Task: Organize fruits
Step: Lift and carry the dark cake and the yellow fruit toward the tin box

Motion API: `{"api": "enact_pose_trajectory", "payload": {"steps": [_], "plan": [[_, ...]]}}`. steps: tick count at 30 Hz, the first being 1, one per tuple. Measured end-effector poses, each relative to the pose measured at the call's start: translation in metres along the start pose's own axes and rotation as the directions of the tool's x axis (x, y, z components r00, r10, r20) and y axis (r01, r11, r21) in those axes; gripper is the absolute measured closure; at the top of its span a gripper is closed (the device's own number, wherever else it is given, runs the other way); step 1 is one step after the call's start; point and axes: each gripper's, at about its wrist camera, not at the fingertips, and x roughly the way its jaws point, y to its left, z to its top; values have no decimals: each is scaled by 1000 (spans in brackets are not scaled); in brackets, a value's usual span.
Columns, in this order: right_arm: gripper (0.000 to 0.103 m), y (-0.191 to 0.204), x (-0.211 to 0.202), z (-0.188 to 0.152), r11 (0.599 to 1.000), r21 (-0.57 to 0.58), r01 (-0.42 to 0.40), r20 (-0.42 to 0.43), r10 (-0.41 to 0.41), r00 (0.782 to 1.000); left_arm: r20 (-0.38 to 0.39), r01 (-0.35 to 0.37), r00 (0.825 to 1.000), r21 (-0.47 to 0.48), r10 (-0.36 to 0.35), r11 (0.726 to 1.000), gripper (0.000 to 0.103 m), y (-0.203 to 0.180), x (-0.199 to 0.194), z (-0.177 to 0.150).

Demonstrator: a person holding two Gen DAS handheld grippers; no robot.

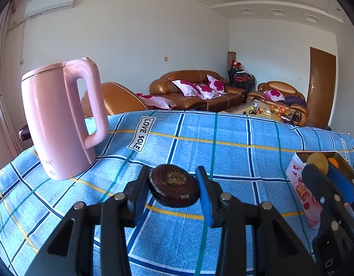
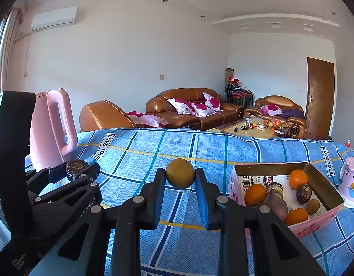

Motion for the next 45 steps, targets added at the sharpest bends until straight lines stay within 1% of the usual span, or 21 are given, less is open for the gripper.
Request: {"api": "enact_pose_trajectory", "payload": {"steps": [8, 25, 35, 45], "plan": [[75, -5, -7, -2, 1000, -1, 7, 3, -7, 1000, 17, 10, 1000, 26, -10, 1000, 61, -13, -11, -3], [75, -28, -18, -6, 999, 8, 34, -3, -34, 999, 12, 34, 999, 27, -34, 999, 61, -33, -22, -5], [75, -49, -28, -8, 998, 5, 67, 3, -67, 998, 11, 68, 998, 45, -69, 997, 61, -59, -28, -7], [75, -82, -37, -11, 993, 16, 119, 6, -119, 993, 13, 104, 994, 74, -105, 992, 61, -87, -35, -10]]}}
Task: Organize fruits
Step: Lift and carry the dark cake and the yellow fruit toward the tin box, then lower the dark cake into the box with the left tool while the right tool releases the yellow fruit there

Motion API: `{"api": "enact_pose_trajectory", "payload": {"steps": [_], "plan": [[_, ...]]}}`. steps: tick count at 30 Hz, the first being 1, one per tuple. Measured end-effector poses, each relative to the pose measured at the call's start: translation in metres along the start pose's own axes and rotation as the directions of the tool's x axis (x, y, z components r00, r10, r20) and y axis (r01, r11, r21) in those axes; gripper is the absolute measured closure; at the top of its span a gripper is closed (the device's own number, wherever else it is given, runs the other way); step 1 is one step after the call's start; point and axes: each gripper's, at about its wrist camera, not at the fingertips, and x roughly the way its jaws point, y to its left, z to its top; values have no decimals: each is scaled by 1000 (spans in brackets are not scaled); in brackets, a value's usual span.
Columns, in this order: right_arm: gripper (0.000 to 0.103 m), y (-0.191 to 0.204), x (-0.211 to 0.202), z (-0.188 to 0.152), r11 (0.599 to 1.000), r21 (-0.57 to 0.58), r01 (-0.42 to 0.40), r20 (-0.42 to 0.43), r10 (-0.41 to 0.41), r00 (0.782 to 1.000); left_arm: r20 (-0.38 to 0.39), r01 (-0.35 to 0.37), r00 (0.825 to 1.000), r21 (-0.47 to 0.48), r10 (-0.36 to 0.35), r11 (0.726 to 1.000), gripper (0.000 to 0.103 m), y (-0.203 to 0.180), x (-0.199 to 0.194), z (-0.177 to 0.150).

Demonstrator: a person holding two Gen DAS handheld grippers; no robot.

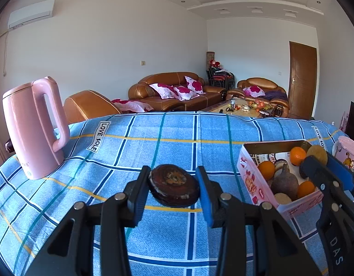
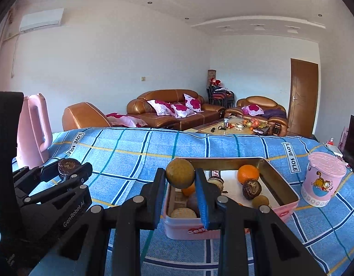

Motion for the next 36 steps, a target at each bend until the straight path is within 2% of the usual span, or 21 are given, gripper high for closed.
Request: {"api": "enact_pose_trajectory", "payload": {"steps": [23, 36], "plan": [[75, -62, -7, -2, 995, 11, 98, 6, -98, 995, 17, 73, 997, 73, -75, 995, 61, -62, -13, -2], [75, -93, -11, -2, 987, 7, 162, 17, -162, 987, 5, 149, 989, 87, -150, 985, 61, -97, -13, 0]]}}
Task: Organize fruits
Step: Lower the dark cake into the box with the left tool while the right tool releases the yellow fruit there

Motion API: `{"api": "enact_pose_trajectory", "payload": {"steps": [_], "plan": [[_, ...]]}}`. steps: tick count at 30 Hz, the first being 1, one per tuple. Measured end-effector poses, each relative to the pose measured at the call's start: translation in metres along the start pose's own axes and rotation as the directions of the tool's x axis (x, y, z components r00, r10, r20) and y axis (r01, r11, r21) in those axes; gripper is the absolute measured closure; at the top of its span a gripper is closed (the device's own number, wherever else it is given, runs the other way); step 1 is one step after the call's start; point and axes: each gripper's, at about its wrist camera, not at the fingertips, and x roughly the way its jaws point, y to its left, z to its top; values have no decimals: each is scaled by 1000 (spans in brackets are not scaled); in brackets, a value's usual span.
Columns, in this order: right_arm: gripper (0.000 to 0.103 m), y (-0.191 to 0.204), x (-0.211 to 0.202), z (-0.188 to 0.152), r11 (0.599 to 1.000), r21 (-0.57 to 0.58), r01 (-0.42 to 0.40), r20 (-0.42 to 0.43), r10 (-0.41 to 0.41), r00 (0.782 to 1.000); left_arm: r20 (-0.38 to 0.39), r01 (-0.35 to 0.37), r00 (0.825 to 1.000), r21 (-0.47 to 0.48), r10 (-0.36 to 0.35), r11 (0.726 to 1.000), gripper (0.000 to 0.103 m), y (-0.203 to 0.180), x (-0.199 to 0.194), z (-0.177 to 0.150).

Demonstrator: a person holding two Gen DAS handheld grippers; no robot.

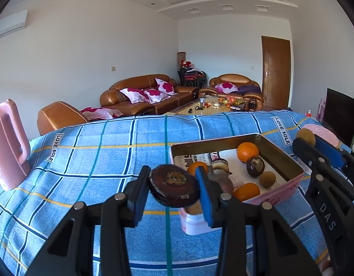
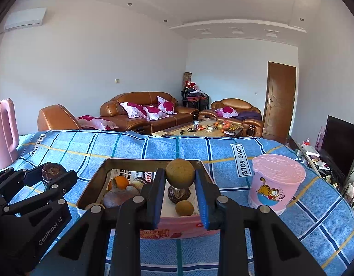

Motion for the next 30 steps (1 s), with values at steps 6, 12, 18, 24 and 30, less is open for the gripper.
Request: {"api": "enact_pose_trajectory", "payload": {"steps": [6, 12, 18, 24, 30], "plan": [[75, -15, 5, 1, 999, 21, 42, -8, -42, 999, -8, 46, 999, -8, -46, 999, 61, -19, 9, 5], [75, -26, 10, 2, 997, 35, 71, -16, -71, 997, -9, 78, 997, 2, -78, 997, 61, -38, 19, 11], [75, -26, 18, 4, 996, 31, 83, -24, -82, 996, -24, 90, 996, -19, -90, 996, 61, -45, 36, 19], [75, -25, 33, 9, 997, 19, 72, -41, -72, 997, -62, 92, 993, -56, -96, 994, 61, -40, 55, 23], [75, -26, 60, 15, 999, 27, 26, -77, -24, 997, -127, 132, 982, -90, -143, 987, 61, -35, 72, 24]]}}
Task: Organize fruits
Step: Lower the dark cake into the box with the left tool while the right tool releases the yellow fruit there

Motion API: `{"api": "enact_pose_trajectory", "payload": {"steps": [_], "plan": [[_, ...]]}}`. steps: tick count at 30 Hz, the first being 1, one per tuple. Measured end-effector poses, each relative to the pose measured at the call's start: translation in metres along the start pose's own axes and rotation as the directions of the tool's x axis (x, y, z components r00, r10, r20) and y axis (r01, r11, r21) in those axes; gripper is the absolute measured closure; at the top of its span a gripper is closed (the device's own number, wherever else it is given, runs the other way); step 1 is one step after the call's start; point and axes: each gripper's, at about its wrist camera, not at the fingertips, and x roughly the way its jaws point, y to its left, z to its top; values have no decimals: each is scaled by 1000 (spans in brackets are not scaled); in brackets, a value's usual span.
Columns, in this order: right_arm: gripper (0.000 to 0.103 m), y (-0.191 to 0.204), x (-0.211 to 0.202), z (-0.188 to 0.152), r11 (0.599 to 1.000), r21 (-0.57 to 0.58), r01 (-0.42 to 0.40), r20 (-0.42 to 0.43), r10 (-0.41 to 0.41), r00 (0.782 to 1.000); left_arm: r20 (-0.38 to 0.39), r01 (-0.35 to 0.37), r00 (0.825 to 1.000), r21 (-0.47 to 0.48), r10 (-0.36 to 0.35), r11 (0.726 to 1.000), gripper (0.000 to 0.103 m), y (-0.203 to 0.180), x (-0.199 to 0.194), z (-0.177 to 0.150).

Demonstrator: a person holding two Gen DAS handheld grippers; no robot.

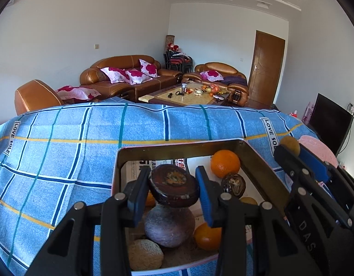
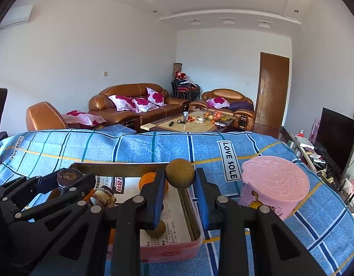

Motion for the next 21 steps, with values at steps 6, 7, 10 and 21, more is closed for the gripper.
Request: {"api": "enact_pose_trajectory", "payload": {"steps": [6, 7, 10, 21], "plan": [[74, 4, 27, 6, 997, -4, -79, -65, 78, 995, -41, -8, 999, -34, 7, 999, 61, 6, 12, 3], [74, 5, 31, 6, 995, -7, -95, -84, 94, 992, -48, -10, 999, -42, 8, 999, 61, 8, 13, 3], [74, 10, 42, 5, 987, -18, -162, -135, 158, 978, -60, -28, 998, -67, 24, 997, 61, 15, 17, 4], [74, 8, 60, -4, 937, 66, -344, -229, 350, 908, -72, -67, 996, -85, 61, 994, 51, 20, 18, 2]]}}
